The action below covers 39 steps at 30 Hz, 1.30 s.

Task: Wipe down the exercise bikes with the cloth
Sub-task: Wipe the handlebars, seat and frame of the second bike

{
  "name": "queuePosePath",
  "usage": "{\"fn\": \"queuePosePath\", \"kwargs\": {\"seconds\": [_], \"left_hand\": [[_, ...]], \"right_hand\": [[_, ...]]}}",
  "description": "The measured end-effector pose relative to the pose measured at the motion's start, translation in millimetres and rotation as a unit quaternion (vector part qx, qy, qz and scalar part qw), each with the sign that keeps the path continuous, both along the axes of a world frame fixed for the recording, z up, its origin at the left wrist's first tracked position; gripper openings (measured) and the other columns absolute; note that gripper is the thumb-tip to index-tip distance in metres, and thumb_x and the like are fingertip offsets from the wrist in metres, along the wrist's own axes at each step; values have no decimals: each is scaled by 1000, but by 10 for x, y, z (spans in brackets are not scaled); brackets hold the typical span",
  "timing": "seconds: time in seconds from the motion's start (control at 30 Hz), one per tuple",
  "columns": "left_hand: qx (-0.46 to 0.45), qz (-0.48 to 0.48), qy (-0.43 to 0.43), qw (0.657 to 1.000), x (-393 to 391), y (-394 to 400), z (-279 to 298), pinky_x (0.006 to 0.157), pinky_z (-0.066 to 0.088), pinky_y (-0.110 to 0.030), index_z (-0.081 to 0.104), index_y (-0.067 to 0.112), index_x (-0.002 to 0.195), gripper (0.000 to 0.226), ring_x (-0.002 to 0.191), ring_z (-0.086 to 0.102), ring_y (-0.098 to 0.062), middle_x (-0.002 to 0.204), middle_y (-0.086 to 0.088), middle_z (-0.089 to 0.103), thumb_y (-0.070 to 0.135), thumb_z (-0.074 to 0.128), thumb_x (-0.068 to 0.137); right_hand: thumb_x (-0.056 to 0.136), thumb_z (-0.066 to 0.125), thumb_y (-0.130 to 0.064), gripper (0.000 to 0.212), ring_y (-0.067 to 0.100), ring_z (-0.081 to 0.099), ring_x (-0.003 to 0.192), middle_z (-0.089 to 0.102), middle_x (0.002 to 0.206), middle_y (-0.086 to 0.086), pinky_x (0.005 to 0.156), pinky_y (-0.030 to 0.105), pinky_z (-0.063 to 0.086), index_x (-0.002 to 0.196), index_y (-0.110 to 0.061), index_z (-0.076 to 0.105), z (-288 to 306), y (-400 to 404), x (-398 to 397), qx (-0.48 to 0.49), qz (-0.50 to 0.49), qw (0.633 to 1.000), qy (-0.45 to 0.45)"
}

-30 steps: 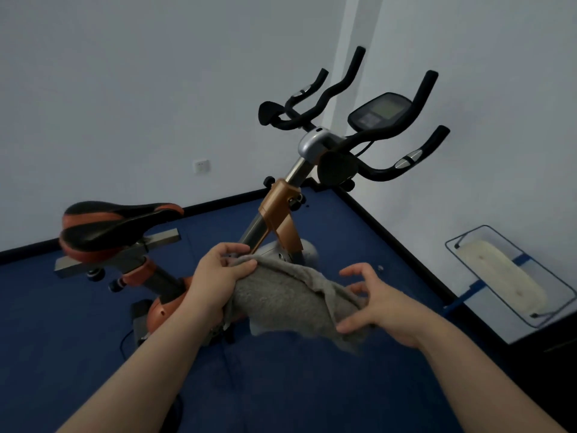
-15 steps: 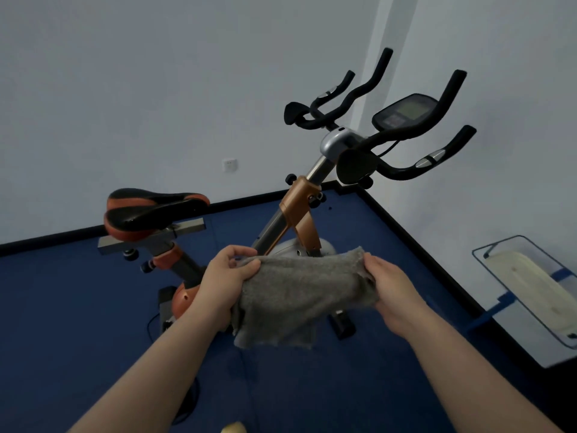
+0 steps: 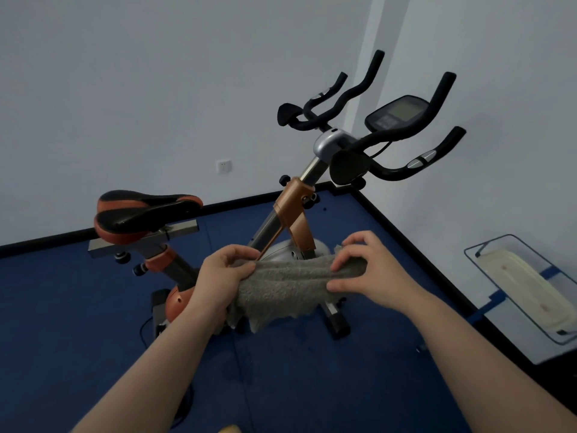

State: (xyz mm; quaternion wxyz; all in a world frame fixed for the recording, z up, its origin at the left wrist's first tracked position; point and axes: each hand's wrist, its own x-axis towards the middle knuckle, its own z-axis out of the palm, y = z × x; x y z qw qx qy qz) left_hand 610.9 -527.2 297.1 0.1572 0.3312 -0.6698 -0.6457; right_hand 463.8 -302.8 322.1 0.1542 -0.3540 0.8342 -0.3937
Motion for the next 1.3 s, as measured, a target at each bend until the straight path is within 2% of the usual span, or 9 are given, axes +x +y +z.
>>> {"fn": "queuePosePath", "kwargs": {"seconds": [0.17,0.33,0.53,0.77,0.9,0.97,1.03,1.13,1.3], "left_hand": [[-43,-142,-21,989,36,-48,93,95,52,-39,76,23,97,12,93,71,-11,95,4,76,18,70,89],[-94,-262,-86,957,67,-110,191,86,51,-29,79,32,86,26,88,69,-3,92,10,75,51,74,69],[-130,-331,-120,927,92,-145,198,84,46,-22,80,35,84,20,89,64,4,93,15,74,47,79,69],[-223,-283,-110,926,235,-36,64,69,44,-14,70,29,72,21,74,60,5,77,16,68,46,69,84],[-377,-240,-105,889,401,46,-7,103,22,-33,58,51,68,19,113,33,7,114,32,49,55,58,87],[-358,-216,-48,907,511,134,-41,96,32,-24,56,49,71,17,101,47,10,97,31,57,51,59,87],[-288,-139,-13,947,611,295,-74,69,42,-9,56,44,73,19,76,58,6,81,23,63,41,61,91],[-234,28,7,972,708,511,-170,61,42,-4,58,33,77,17,70,60,6,79,21,64,33,62,94],[-184,132,36,973,820,765,-201,55,42,-5,55,28,83,15,68,60,8,76,27,63,28,60,97]], "right_hand": [[71,84,-36,18,-6,45,110,46,111,-22,87,17,38,67,-39,67,-4,5,-13,9,-20,999,30],[63,84,-50,21,0,39,112,43,111,-24,96,27,37,73,-45,66,27,57,-10,69,25,992,98],[72,79,-48,18,4,37,110,45,112,-26,102,37,30,68,-48,62,47,22,24,87,41,986,139],[84,72,-32,16,0,27,138,52,127,-18,120,36,1,73,-36,62,-64,-36,151,27,30,994,100],[90,67,-30,13,7,62,105,71,98,-9,100,38,47,79,-25,62,-120,-55,301,-22,13,1000,0],[93,62,-34,17,7,65,73,70,77,-6,71,39,55,79,-26,57,-152,-91,398,-20,-8,1000,9],[95,58,-37,17,6,64,67,69,73,-6,63,35,54,82,-26,57,-206,-152,498,-20,-31,999,4],[96,57,-37,16,11,65,79,69,82,-5,66,27,51,91,-22,62,-319,-305,702,-39,-64,994,-81],[101,50,-28,18,18,62,99,65,109,5,83,34,53,110,-17,60,-367,-627,1190,-77,-89,952,-283]]}}
